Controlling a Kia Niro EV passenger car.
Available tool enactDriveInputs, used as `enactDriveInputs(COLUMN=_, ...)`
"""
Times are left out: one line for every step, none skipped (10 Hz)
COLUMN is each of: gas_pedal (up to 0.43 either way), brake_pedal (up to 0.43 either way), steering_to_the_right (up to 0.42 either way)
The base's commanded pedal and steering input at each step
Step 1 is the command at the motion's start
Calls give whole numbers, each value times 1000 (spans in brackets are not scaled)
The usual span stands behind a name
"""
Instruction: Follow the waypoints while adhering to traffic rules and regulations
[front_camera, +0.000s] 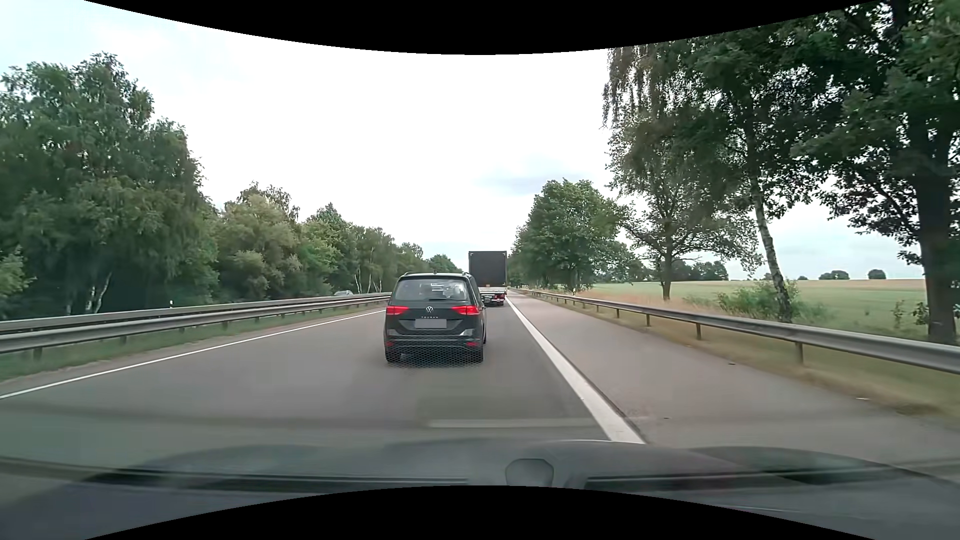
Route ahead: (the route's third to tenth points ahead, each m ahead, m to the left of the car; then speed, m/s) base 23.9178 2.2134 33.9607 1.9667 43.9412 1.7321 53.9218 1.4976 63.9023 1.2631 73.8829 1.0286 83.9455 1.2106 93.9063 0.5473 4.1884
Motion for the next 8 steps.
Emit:
enactDriveInputs(gas_pedal=87, brake_pedal=0, steering_to_the_right=-2)
enactDriveInputs(gas_pedal=87, brake_pedal=0, steering_to_the_right=-2)
enactDriveInputs(gas_pedal=87, brake_pedal=0, steering_to_the_right=-2)
enactDriveInputs(gas_pedal=87, brake_pedal=0, steering_to_the_right=-2)
enactDriveInputs(gas_pedal=87, brake_pedal=0, steering_to_the_right=-2)
enactDriveInputs(gas_pedal=87, brake_pedal=0, steering_to_the_right=-3)
enactDriveInputs(gas_pedal=87, brake_pedal=0, steering_to_the_right=-3)
enactDriveInputs(gas_pedal=87, brake_pedal=0, steering_to_the_right=-3)
